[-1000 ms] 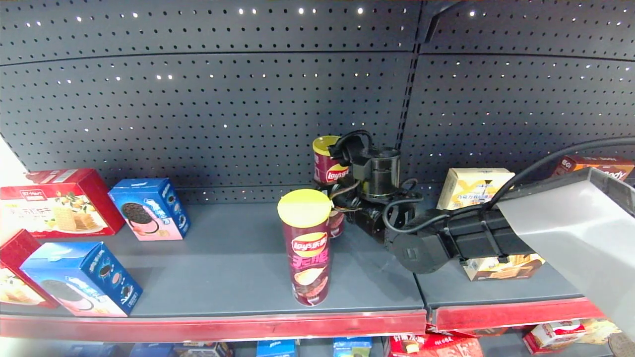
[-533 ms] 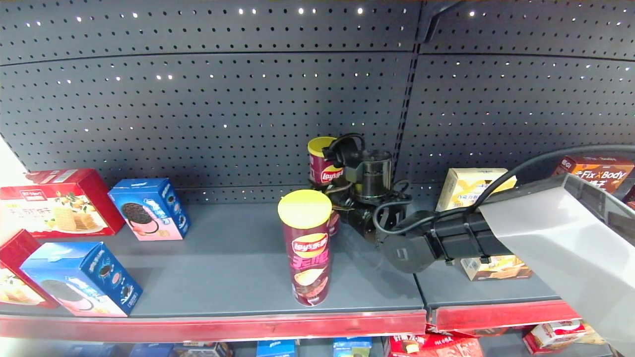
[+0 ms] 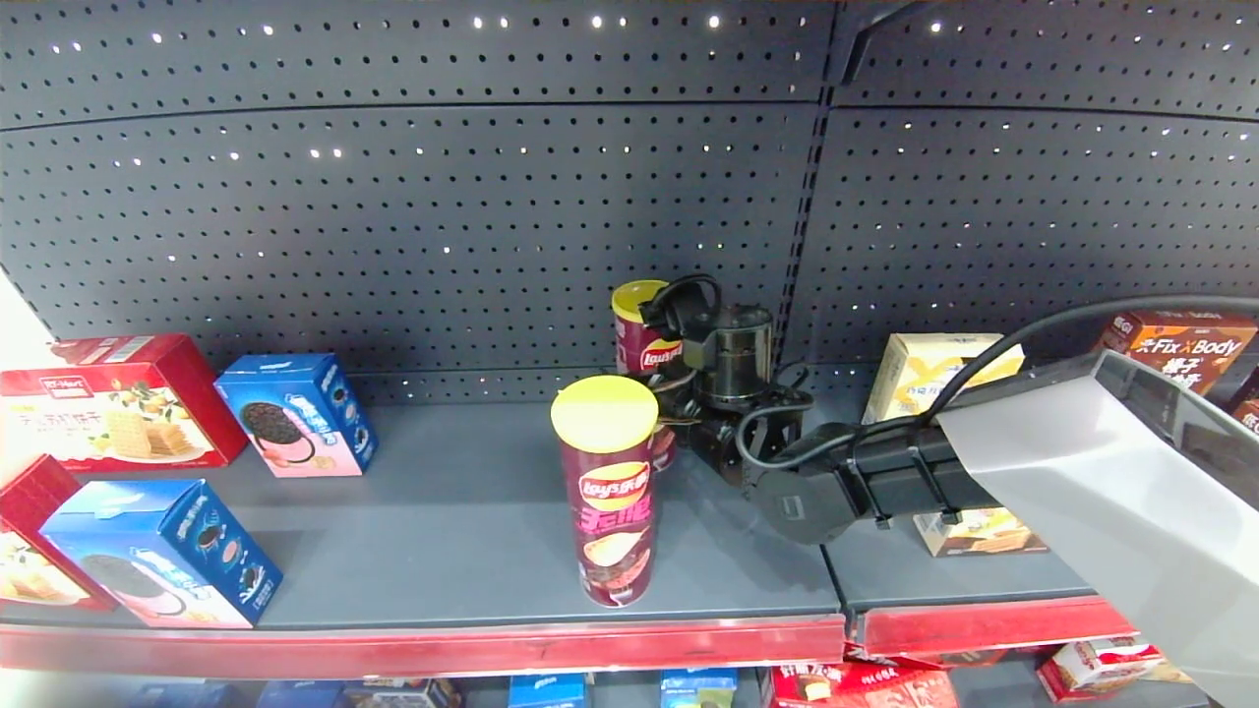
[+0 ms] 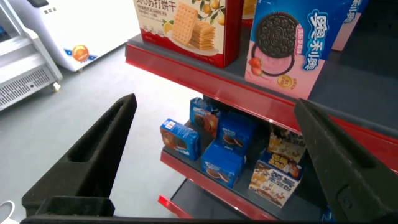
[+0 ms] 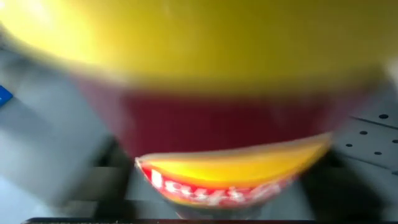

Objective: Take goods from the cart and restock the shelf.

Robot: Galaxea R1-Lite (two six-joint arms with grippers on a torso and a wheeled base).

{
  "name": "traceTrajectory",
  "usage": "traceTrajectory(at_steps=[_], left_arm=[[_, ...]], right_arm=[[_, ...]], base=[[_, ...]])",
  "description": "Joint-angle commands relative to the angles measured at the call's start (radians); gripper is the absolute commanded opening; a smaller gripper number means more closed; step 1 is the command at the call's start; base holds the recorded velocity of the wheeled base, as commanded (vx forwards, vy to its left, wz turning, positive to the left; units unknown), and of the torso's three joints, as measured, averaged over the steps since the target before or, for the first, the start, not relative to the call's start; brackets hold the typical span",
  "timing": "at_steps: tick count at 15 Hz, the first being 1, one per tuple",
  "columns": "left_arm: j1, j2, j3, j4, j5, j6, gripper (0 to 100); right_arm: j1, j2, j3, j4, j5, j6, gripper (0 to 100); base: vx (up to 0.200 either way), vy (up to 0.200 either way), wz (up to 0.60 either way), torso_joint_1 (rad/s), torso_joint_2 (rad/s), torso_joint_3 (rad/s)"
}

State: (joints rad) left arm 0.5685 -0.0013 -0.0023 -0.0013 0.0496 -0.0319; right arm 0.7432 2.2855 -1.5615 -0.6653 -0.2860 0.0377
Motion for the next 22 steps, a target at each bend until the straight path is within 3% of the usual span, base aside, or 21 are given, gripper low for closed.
traceTrajectory(at_steps=[1, 5, 12, 17, 22], left_arm=[[0.001, 0.001, -0.001, 0.000, 0.000, 0.000, 100], [0.001, 0.001, -0.001, 0.000, 0.000, 0.000, 100], [0.001, 0.001, -0.001, 0.000, 0.000, 0.000, 100], [0.001, 0.001, 0.001, 0.000, 0.000, 0.000, 100], [0.001, 0.001, 0.001, 0.000, 0.001, 0.000, 100]], right_arm=[[0.001, 0.005, 0.001, 0.001, -0.001, 0.001, 100], [0.007, -0.037, 0.040, 0.012, -0.001, 0.001, 100], [0.028, -0.238, 0.348, 0.010, -0.030, -0.002, 100], [0.028, -0.299, 0.422, 0.013, -0.085, -0.002, 100], [-0.048, -0.425, 0.607, 0.016, -0.101, -0.051, 100]], base=[[0.000, 0.000, 0.00, 0.000, 0.00, 0.000], [0.000, 0.000, 0.00, 0.000, 0.00, 0.000], [0.000, 0.000, 0.00, 0.000, 0.00, 0.000], [0.000, 0.000, 0.00, 0.000, 0.00, 0.000], [0.000, 0.000, 0.00, 0.000, 0.00, 0.000]])
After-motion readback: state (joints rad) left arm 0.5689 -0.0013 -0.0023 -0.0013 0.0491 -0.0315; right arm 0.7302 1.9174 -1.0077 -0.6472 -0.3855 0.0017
